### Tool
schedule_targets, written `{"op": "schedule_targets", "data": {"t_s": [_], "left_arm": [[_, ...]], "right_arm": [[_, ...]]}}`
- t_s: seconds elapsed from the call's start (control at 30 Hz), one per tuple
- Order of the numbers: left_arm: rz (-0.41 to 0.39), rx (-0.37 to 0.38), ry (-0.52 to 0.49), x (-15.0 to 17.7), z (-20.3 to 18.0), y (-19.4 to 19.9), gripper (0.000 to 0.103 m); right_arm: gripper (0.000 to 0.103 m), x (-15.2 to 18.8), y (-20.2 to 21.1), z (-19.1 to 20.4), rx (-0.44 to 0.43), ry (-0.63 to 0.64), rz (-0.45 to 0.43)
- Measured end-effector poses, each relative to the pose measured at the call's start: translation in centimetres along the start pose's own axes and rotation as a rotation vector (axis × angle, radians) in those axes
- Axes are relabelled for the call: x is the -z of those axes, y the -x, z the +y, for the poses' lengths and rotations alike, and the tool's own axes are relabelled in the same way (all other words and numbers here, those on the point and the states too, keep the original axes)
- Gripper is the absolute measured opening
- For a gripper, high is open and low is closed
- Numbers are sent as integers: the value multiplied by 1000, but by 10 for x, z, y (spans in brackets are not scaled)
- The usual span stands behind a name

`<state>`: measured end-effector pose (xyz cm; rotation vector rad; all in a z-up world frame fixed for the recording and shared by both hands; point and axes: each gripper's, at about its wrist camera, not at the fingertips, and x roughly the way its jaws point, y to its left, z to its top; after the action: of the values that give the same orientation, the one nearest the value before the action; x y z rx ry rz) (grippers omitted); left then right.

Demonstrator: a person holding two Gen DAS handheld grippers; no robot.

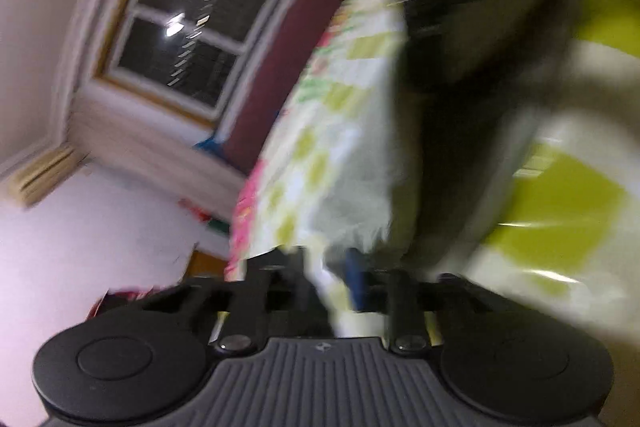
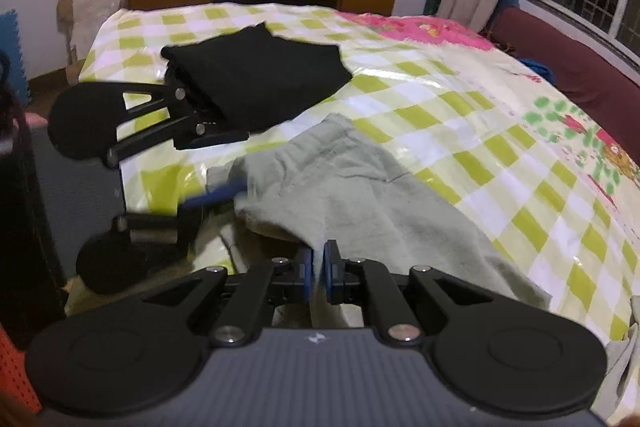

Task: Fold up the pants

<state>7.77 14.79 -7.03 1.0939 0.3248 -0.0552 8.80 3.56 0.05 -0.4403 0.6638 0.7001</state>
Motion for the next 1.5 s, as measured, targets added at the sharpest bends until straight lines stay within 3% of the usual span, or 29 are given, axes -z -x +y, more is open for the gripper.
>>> {"op": "schedule_targets", "data": {"t_s": [0.1, 0.17, 0.27, 0.33, 0.37, 0.4, 0.47, 0.57, 0.7, 0.8, 0.93, 1.13, 1.27, 1.37, 1.43, 1.5], "left_arm": [[30, -26, 79, 6, 23, -2, 29], [39, -9, 63, 13, 18, -1, 29], [56, 26, 8, 20, -4, 3, 30], [21, 45, 9, 20, -9, 16, 33], [0, 54, 4, 19, -12, 23, 40], [-24, 53, -19, 20, -16, 30, 53], [-65, 36, -92, 19, -27, 34, 64], [-84, 54, -153, 16, -35, 26, 64], [-87, 68, -148, 6, -31, 14, 63], [-132, 91, -117, -2, -23, 21, 63], [-127, 126, -84, -1, -22, 31, 63], [-83, 112, -154, 3, -35, 7, 63], [-7, 41, -83, 6, -11, -14, 35], [11, -30, -37, 14, 6, -17, 32], [63, 10, -12, 21, 3, -23, 31], [94, 28, -92, 32, -21, -26, 31]], "right_arm": [[6, -6, 10, -5, -15, -52, -40], [6, -6, 10, -1, -27, -70, -57], [6, 6, -17, 11, -51, -49, 25], [7, 15, -28, 20, -49, -19, 67], [7, 17, -26, 23, -36, 7, 53], [7, 18, -23, 25, -26, 32, 37], [7, 16, -17, 26, -14, 65, 20], [7, 11, -13, 20, -3, 71, 18], [7, 6, -6, 14, -2, 52, 4], [7, 2, -6, 10, -8, 32, 2], [7, -5, -2, -2, -16, -21, -12], [7, -15, 7, -13, -20, -56, -32], [7, -14, 8, -12, -24, -55, -20], [7, -9, 5, -4, -59, -62, -11], [7, -3, -5, 9, -93, -61, 7], [9, 6, -24, 28, -97, -16, 45]]}}
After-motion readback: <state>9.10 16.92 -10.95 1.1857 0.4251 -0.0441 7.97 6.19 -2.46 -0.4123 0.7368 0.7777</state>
